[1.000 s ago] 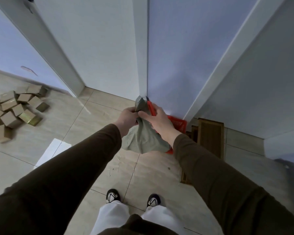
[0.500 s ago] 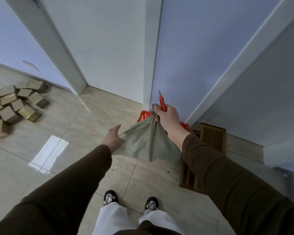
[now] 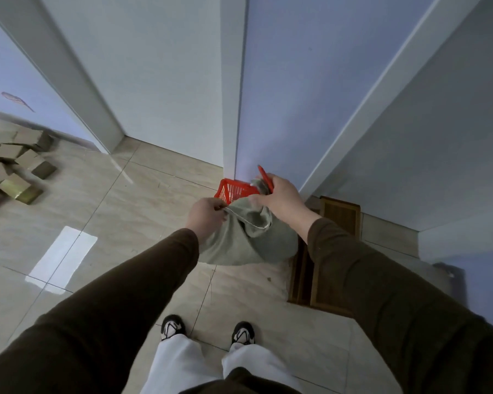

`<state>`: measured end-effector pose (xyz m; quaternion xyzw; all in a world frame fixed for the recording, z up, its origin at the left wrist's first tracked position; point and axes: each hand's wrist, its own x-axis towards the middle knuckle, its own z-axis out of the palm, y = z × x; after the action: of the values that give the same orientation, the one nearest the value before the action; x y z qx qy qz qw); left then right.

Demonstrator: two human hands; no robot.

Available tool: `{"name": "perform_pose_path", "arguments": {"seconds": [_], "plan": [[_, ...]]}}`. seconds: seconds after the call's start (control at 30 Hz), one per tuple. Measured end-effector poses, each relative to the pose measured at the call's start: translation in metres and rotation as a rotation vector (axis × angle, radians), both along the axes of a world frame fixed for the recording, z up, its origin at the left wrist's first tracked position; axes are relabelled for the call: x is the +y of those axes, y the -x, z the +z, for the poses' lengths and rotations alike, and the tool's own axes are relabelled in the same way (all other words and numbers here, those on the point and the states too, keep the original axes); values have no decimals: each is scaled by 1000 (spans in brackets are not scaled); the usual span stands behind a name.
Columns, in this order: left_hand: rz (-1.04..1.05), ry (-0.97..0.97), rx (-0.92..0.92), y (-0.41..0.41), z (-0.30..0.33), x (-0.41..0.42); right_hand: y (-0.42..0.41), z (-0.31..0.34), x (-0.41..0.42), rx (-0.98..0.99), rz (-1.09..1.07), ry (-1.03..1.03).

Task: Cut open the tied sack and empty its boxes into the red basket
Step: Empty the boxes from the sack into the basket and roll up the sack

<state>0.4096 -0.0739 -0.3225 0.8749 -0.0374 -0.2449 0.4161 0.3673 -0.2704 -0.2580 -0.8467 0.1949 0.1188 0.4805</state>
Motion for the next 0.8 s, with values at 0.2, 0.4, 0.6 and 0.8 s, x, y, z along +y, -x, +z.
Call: {"name": "perform_pose_path", "arguments": {"seconds": [0.2, 0.4, 0.6, 0.8], "plan": [[-50, 220, 106, -2, 30, -33, 16, -28, 14, 116, 146, 242], [-138, 280, 127, -3, 27, -14, 20, -47, 1, 81, -99, 173], [-156, -237, 169, 19, -10, 22, 22, -52, -10, 64, -319, 13], [-173, -308, 563, 64, -47, 28, 30, -49, -21, 61, -428, -158]]}}
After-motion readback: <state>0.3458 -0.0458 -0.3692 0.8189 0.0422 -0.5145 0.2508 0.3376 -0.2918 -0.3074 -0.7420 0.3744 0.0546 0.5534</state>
